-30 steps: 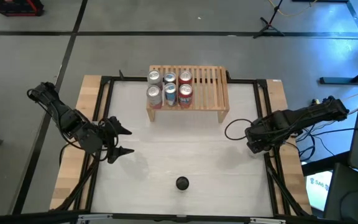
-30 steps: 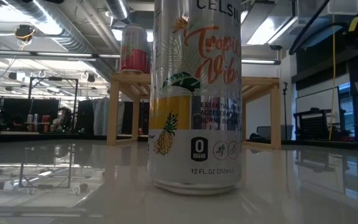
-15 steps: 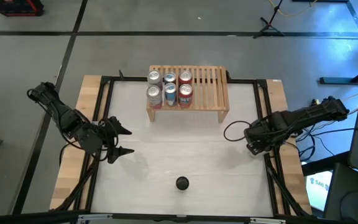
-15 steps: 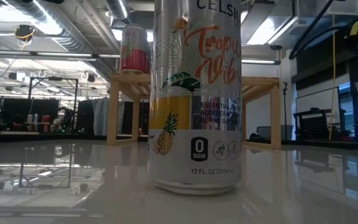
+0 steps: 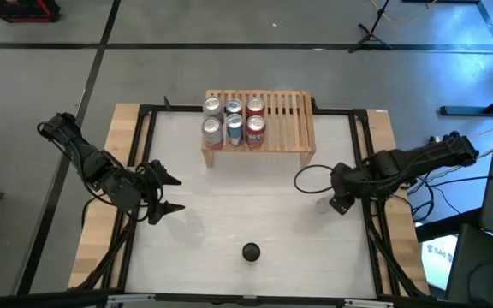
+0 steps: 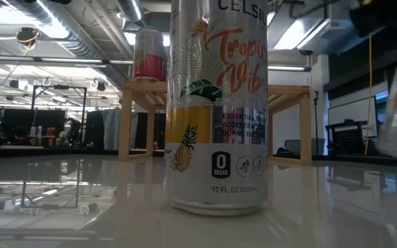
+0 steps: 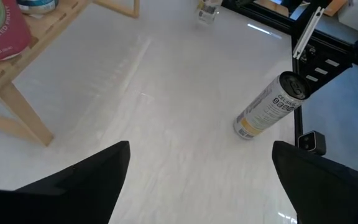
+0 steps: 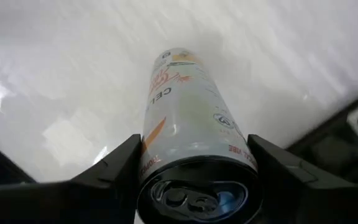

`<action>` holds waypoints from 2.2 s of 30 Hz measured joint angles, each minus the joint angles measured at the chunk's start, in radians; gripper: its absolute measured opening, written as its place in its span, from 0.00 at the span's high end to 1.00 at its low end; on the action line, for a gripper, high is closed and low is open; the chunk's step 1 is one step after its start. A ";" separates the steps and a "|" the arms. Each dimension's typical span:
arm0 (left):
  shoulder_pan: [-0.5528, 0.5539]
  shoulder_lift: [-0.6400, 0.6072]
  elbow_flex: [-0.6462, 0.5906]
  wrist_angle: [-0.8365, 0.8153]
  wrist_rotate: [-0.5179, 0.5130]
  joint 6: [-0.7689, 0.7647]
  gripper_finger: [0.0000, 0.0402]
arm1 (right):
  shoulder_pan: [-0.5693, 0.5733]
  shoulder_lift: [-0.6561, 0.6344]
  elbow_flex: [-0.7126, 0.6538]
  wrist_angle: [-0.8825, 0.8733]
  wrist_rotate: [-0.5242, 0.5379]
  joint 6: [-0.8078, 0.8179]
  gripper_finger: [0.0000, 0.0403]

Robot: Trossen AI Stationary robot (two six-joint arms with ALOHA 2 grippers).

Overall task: Place canned beverage on shelf
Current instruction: Put the top white yellow soda can on the shelf

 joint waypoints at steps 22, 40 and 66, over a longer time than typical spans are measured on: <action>0.000 0.000 0.000 0.000 0.000 0.000 0.04 | -0.001 0.467 0.357 0.004 0.152 -0.592 0.44; 0.000 0.000 0.000 0.000 0.000 0.007 0.04 | -0.071 0.571 0.446 -0.066 0.119 -0.736 0.44; 0.002 0.000 0.000 0.000 0.000 0.004 0.04 | -0.092 0.664 0.447 -0.034 0.175 -0.941 0.27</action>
